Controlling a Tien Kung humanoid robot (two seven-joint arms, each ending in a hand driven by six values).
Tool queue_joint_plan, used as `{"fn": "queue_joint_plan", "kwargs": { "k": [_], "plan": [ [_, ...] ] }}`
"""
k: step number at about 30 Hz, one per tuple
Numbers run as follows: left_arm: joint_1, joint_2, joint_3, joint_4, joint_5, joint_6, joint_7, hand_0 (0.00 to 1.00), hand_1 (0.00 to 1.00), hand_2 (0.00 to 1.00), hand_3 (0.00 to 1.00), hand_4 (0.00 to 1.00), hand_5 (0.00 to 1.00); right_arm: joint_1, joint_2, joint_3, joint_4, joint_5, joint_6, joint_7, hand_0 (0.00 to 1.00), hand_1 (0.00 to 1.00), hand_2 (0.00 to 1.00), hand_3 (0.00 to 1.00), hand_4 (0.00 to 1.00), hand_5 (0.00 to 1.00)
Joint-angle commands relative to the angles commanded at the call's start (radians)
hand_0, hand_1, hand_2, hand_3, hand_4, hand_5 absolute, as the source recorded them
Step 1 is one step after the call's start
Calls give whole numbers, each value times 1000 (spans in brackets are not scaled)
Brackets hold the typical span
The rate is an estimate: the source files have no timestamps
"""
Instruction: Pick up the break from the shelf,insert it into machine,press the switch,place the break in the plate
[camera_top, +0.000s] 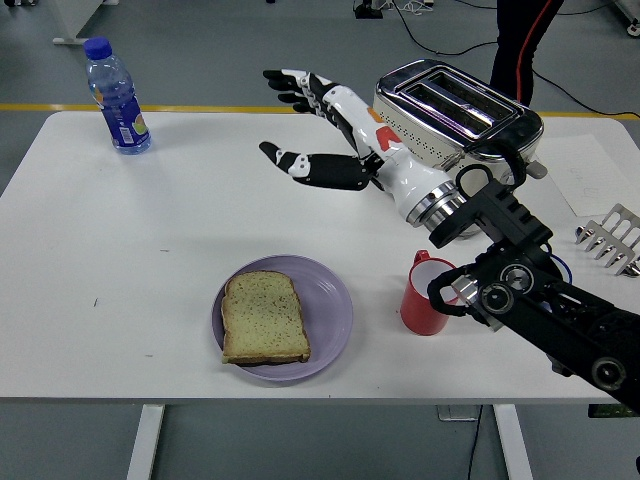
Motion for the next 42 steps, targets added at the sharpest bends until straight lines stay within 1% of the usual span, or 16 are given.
{"fn": "queue_joint_plan", "kwargs": {
  "k": [3,4,6,8,9,10,15,16,18,22,25,30,33,36,39,42],
  "plan": [
    [1,-1,-2,0,1,1,0,677,698,687,557,285,868,-23,-14,87,61,130,35,86,802,787,797,746,662,214],
    [1,-1,-2,0,1,1,0,677,697,688,557,284,867,-34,-20,124,78,175,45,117,759,741,736,699,604,215],
    [2,-2,-2,0,1,1,0,677,697,688,557,284,867,-44,-25,173,88,260,56,148,759,741,736,699,604,215],
    [2,-3,-3,0,0,2,1,677,697,688,557,284,867,-59,-39,234,89,344,80,174,759,741,736,699,604,215],
    [2,-3,1,0,-6,3,0,677,697,688,557,284,867,-69,-50,267,85,390,92,184,759,741,736,699,604,215],
    [2,-3,3,0,-9,4,0,677,696,687,557,284,866,-78,-60,292,80,429,102,191,749,726,731,698,589,253],
    [2,-4,2,0,-9,4,-1,677,696,687,557,284,866,-139,-108,425,53,637,147,225,749,726,731,698,589,253],
    [2,-4,2,0,-9,4,-1,677,697,687,557,283,864,-148,-115,447,49,672,151,230,749,726,734,701,572,277],
    [3,-4,1,0,-7,4,-1,677,697,687,557,283,864,-174,-134,499,32,745,151,255,749,726,734,701,572,277],
    [4,-4,-3,0,-1,4,-1,677,697,687,557,283,864,-237,-179,612,-31,913,124,319,749,726,734,701,572,277],
    [5,-4,-5,0,2,5,0,677,696,687,557,284,864,-270,-195,674,-72,1019,120,334,749,726,737,699,591,266],
    [12,-6,-13,0,9,8,-1,677,697,686,557,283,866,-350,-220,790,-181,1102,126,327,759,729,746,698,576,249],
    [18,-9,-21,0,16,10,0,677,697,686,557,283,866,-396,-229,852,-250,1149,116,316,759,729,746,698,576,249],
    [23,-10,-25,0,20,10,0,677,696,687,557,283,867,-429,-234,889,-290,1157,114,305,762,731,748,680,554,267],
    [29,-11,-31,0,27,11,0,677,696,687,557,283,867,-472,-239,917,-326,1154,116,270,762,731,748,680,554,267],
    [32,-12,-35,0,31,11,1,677,695,687,557,282,866,-495,-240,927,-347,1150,117,238,762,731,751,672,544,280]
  ]
}}
